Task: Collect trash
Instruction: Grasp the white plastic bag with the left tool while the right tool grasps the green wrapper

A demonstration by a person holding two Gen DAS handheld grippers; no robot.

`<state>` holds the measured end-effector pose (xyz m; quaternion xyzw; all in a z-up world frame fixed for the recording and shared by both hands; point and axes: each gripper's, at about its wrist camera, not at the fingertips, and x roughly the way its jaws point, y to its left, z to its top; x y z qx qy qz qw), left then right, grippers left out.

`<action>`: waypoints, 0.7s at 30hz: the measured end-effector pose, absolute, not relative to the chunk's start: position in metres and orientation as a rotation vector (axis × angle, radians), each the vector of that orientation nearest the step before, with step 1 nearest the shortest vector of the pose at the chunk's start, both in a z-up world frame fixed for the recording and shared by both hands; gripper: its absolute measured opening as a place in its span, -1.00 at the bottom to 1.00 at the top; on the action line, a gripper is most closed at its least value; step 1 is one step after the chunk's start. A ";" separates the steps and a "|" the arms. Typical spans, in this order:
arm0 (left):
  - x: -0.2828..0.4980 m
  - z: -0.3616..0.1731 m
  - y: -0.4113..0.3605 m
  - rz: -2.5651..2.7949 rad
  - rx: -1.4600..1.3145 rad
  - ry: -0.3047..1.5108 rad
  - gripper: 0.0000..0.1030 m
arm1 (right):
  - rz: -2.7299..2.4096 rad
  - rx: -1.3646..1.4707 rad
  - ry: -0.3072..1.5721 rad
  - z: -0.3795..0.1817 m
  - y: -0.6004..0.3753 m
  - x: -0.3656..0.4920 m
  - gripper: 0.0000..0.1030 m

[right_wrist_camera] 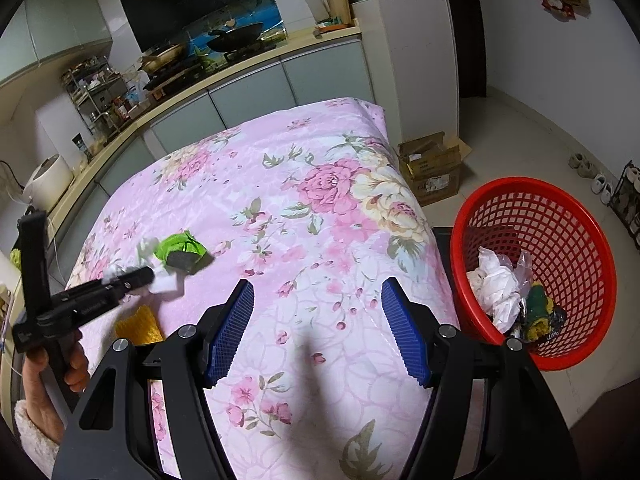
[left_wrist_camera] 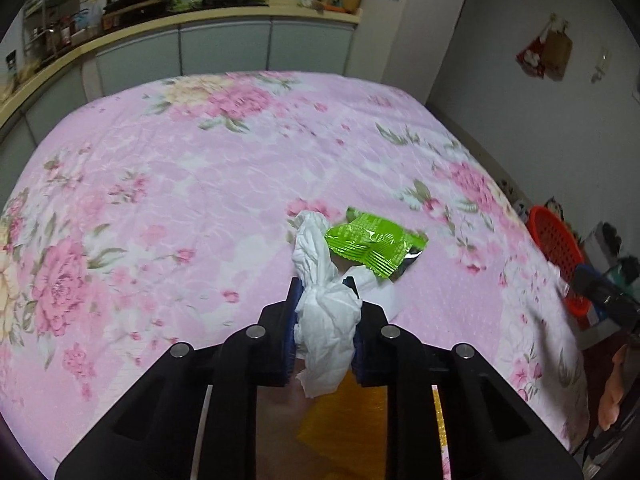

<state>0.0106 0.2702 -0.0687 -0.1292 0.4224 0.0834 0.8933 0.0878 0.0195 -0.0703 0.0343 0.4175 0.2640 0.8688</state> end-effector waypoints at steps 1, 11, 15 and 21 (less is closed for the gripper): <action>0.009 -0.066 0.271 0.178 -0.269 0.868 -0.62 | 0.556 0.069 0.874 -0.070 0.021 0.087 0.25; -0.010 -0.051 0.285 0.182 -0.226 0.813 -0.62 | 0.623 -0.005 0.860 -0.066 0.060 0.082 0.25; -0.018 -0.047 0.301 0.212 -0.232 0.783 -0.62 | 0.665 -0.026 0.850 -0.063 0.079 0.083 0.25; -0.018 -0.037 0.333 0.334 -0.302 0.696 -0.62 | 0.765 -0.061 0.851 -0.062 0.123 0.092 0.25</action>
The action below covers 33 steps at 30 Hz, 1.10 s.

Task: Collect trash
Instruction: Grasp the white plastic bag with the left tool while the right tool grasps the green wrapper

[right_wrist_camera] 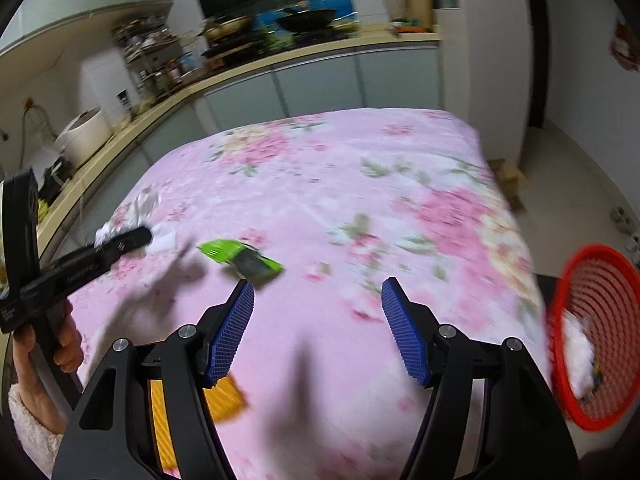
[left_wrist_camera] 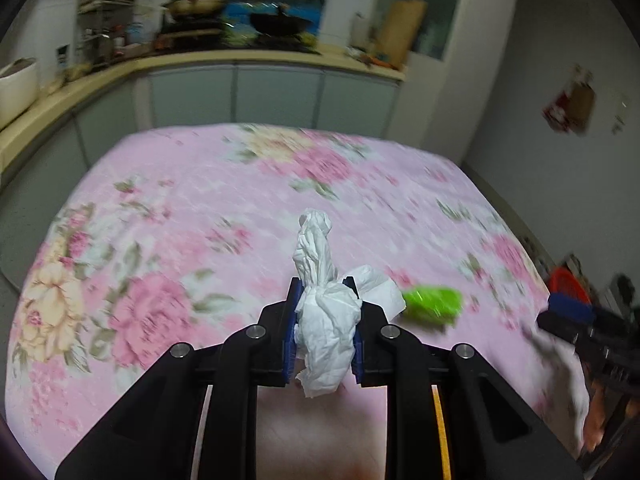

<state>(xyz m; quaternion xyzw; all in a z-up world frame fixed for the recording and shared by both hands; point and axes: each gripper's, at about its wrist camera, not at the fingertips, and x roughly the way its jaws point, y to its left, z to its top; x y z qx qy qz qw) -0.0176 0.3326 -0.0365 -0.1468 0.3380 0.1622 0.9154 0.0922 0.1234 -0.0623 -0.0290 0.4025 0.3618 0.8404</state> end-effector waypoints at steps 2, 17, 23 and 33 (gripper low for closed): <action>-0.015 -0.033 0.337 0.366 -0.305 0.665 -0.62 | 0.799 -0.074 0.858 -0.064 0.139 0.094 0.25; -0.009 -0.052 0.361 0.523 -0.319 0.635 -0.62 | 0.947 -0.195 0.888 -0.087 0.234 0.099 0.30; -0.007 -0.056 0.355 0.527 -0.289 0.644 -0.62 | 0.896 -0.227 0.911 -0.103 0.245 0.105 0.30; -0.005 -0.060 0.353 0.536 -0.281 0.655 -0.62 | 0.871 -0.231 0.898 -0.109 0.240 0.107 -0.15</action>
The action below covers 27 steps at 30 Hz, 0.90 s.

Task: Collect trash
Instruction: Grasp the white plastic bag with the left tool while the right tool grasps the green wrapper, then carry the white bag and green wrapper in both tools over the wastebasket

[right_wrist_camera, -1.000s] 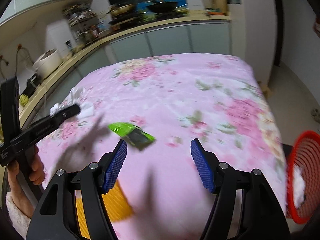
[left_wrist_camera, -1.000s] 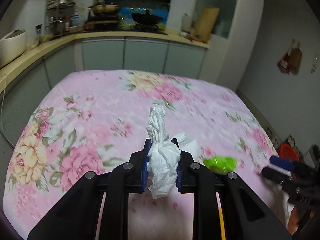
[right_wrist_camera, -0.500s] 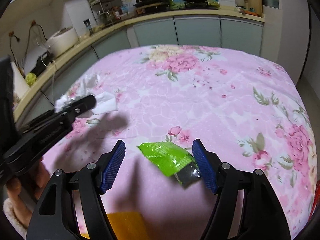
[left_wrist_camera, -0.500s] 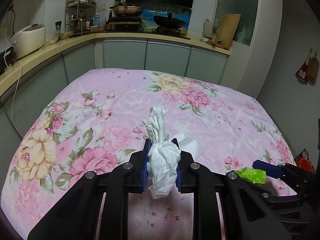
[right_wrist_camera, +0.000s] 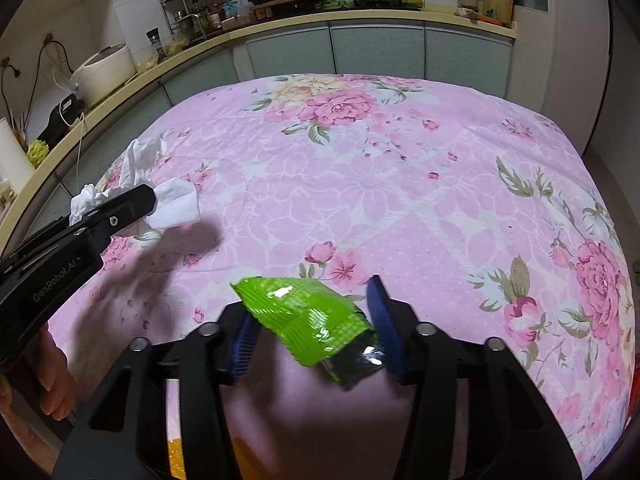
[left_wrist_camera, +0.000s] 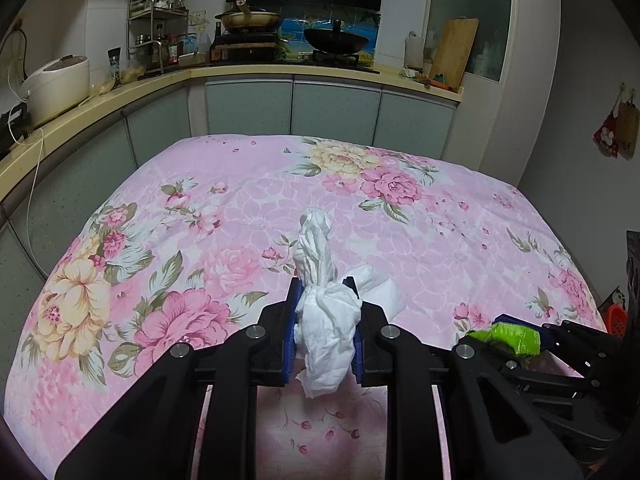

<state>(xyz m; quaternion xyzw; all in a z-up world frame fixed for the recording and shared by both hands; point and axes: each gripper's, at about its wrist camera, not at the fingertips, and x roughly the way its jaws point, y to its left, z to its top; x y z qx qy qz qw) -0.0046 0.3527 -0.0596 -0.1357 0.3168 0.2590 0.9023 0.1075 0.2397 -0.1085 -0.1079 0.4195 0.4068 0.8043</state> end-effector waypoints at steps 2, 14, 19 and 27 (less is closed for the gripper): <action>-0.005 -0.059 0.353 0.535 -0.279 0.655 -0.62 | 0.871 -0.225 0.897 -0.108 0.238 0.109 -0.18; -0.008 -0.056 0.347 0.540 -0.254 0.629 -0.62 | 0.834 -0.194 0.812 -0.083 0.218 0.103 -0.22; -0.009 -0.050 0.341 0.544 -0.231 0.618 -0.62 | 0.815 -0.169 0.763 -0.062 0.201 0.099 -0.22; -0.010 -0.032 0.323 0.535 -0.188 0.604 -0.62 | 0.780 -0.126 0.706 -0.036 0.169 0.095 -0.22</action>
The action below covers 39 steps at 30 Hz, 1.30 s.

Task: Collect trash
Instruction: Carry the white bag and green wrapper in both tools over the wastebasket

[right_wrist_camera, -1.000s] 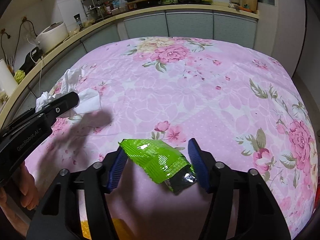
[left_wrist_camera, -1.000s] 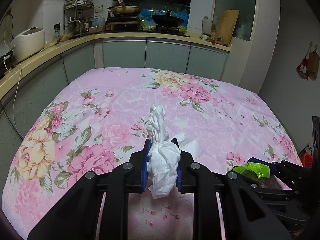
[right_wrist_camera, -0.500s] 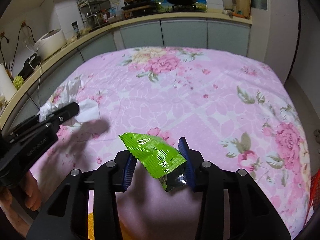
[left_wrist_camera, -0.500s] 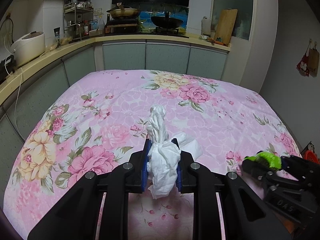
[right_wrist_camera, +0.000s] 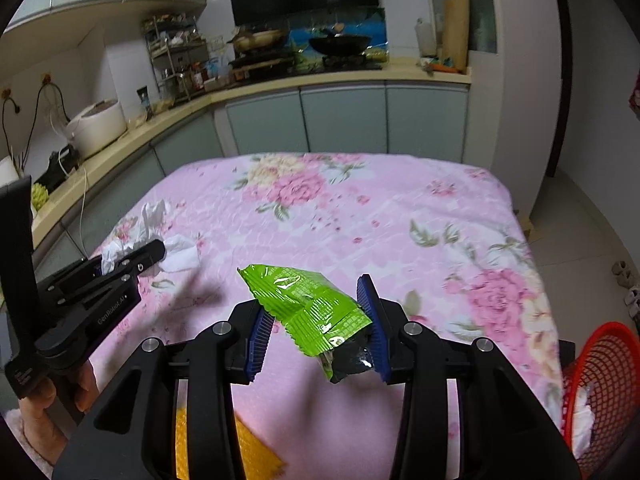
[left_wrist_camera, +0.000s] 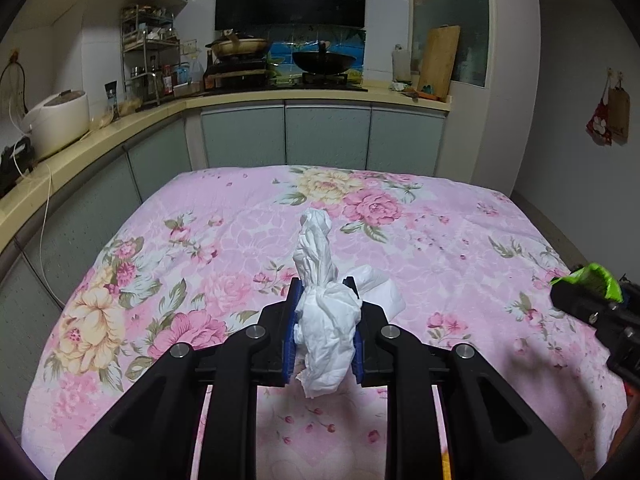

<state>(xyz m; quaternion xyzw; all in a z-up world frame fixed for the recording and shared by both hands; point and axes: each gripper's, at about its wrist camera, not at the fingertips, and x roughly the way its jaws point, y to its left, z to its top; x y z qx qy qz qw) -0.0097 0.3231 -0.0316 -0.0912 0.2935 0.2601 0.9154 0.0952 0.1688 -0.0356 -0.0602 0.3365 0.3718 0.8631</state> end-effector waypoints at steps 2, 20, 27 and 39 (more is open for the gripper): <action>-0.010 -0.027 0.318 0.532 -0.181 0.604 -0.62 | 0.771 -0.109 0.693 -0.029 0.160 0.095 -0.22; -0.009 0.012 0.258 0.452 -0.116 0.581 -0.62 | 0.712 0.013 0.626 0.009 0.085 0.086 -0.22; 0.003 0.022 0.221 0.382 -0.081 0.568 -0.62 | 0.659 0.055 0.611 0.015 0.049 0.083 -0.22; 0.029 0.035 0.145 0.227 -0.019 0.543 -0.62 | 0.537 0.110 0.576 0.024 -0.023 0.085 -0.22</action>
